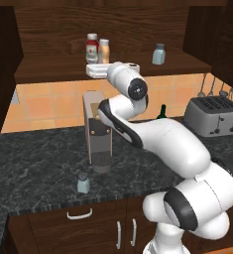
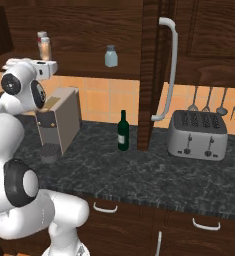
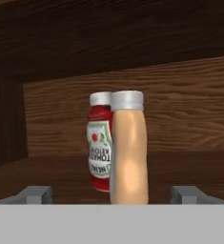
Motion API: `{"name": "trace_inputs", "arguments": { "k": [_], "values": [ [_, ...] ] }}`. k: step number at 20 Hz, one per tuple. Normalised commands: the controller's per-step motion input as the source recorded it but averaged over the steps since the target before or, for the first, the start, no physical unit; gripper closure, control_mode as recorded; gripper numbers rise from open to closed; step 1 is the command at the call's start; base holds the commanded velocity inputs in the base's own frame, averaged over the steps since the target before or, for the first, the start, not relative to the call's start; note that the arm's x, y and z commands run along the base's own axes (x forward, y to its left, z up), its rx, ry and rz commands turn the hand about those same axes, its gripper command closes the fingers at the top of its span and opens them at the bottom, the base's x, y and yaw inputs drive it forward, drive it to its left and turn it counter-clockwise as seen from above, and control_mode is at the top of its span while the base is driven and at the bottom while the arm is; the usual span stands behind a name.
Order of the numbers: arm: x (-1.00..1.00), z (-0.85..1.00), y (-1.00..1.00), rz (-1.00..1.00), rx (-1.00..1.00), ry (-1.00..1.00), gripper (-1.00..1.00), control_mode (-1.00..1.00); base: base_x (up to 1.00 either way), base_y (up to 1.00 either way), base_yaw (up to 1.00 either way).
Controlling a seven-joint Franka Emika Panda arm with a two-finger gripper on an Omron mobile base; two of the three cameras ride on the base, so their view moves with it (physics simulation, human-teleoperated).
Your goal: Put the shaker and condiment bottle from the counter next to their counterparts in the cabinet.
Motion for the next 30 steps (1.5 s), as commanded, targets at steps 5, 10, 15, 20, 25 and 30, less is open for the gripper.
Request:
{"name": "trace_inputs", "arguments": {
  "k": [5, 10, 15, 20, 25, 30],
  "values": [
    [-0.54, 0.00, 0.00, -0.08, 0.03, 0.01, -1.00, -1.00, 0.00, 0.00, 0.00],
    [-0.51, 0.00, 0.03, -0.10, 0.00, 0.00, -1.00, -1.00, 0.00, 0.00, 0.00],
    [-0.56, 0.00, 0.05, -0.10, 0.00, 0.00, -1.00, -1.00, 0.00, 0.00, 0.00],
    [-0.56, 0.00, 0.07, -0.10, 0.00, 0.00, -1.00, -1.00, 0.00, 0.00, 0.00],
    [-0.36, -0.10, 0.07, -0.09, 0.00, 0.01, -1.00, -1.00, 0.00, 0.00, 0.00],
    [-0.26, -0.29, 0.08, -0.08, 0.00, 0.01, -1.00, -1.00, 0.00, 0.00, 0.00]
  ]
}}
